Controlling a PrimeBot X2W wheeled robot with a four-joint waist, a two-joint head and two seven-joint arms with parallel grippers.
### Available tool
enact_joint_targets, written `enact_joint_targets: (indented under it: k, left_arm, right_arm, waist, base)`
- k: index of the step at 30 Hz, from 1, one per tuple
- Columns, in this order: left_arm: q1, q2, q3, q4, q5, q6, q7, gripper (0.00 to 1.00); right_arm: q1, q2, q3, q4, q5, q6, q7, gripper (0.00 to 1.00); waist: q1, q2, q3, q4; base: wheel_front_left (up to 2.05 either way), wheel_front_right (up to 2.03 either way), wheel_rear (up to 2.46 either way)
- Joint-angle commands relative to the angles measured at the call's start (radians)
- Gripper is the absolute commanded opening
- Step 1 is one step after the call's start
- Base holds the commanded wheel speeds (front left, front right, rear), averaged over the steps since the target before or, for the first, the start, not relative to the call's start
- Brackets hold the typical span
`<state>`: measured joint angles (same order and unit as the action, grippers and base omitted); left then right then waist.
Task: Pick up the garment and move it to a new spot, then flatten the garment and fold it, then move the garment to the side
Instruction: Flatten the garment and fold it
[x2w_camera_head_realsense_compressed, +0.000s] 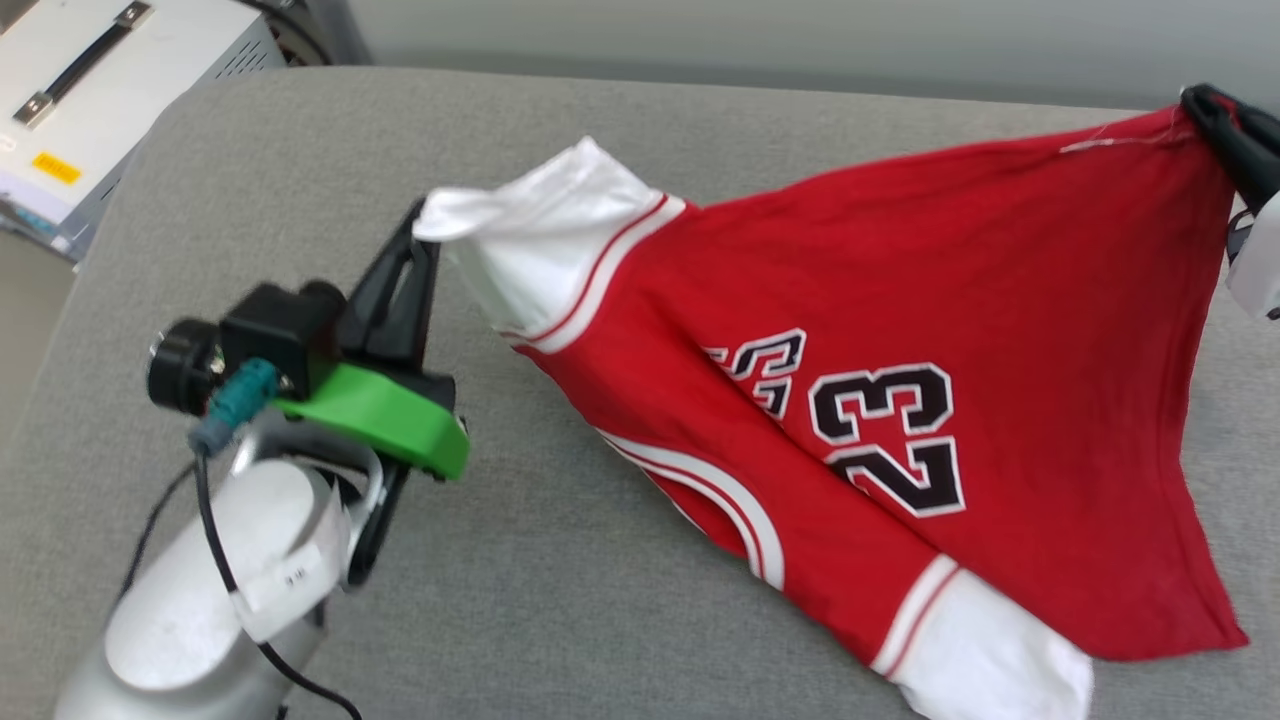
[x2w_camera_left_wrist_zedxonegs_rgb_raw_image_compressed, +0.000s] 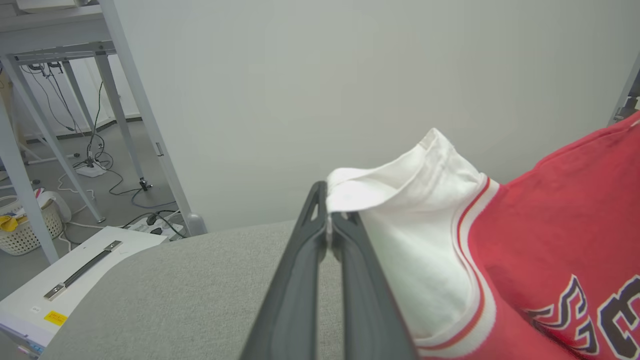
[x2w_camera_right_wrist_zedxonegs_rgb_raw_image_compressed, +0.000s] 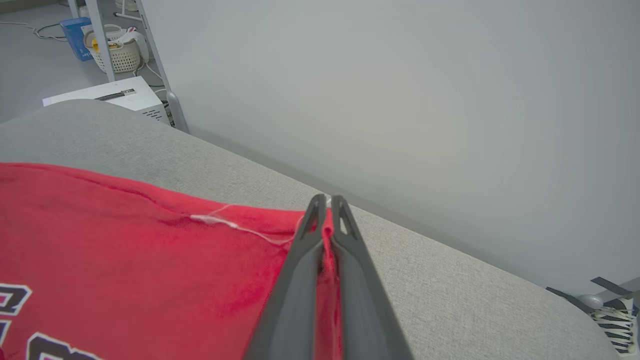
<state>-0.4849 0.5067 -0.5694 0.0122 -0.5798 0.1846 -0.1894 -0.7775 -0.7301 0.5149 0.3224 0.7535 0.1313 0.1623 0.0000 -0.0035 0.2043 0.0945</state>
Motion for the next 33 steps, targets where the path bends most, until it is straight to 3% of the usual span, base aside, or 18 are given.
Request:
enact_joint_targets:
  k: [1, 9, 16, 25, 27, 33]
  left_arm:
    - [-0.041, 0.012, 0.012, -0.011, 0.015, 0.001, 0.009, 0.00]
    - [-0.225, 0.037, 0.034, -0.030, 0.029, -0.035, 0.076, 0.00]
    - [-0.459, 0.023, 0.035, 0.019, 0.057, -0.090, 0.128, 0.00]
    - [-0.887, -0.033, 0.022, 0.172, 0.134, -0.169, 0.184, 0.00]
    - [-1.072, -0.059, 0.022, 0.267, 0.168, -0.198, 0.183, 0.00]
    - [-1.307, -0.106, 0.014, 0.408, 0.207, -0.235, 0.165, 0.00]
  right_arm:
    - [0.018, 0.000, -0.016, -0.017, -0.013, -0.001, -0.009, 0.00]
    - [0.026, 0.018, -0.117, -0.122, -0.063, -0.001, 0.011, 0.00]
    - [-0.062, 0.037, -0.177, -0.175, -0.114, -0.001, 0.062, 0.00]
    - [-0.400, 0.063, -0.231, -0.106, -0.221, -0.001, 0.107, 0.00]
    - [-0.574, 0.091, -0.227, -0.028, -0.261, -0.001, 0.093, 0.00]
    - [-0.818, 0.133, -0.209, 0.110, -0.294, -0.001, 0.055, 0.00]
  waist:
    - [0.0000, 0.0035, -0.042, -0.044]
    - [0.0000, 0.0035, -0.029, -0.083]
    - [0.0000, 0.0035, 0.066, -0.106]
    - [0.0000, 0.0035, 0.249, -0.119]
    - [0.0000, 0.0035, 0.306, -0.129]
    - [0.0000, 0.0035, 0.371, -0.138]
  base:
    - [0.00, 0.00, 0.00]
    - [0.00, 0.00, 0.00]
    - [0.00, 0.00, 0.00]
    - [0.00, 0.00, 0.00]
    - [0.00, 0.00, 0.00]
    - [0.00, 0.00, 0.00]
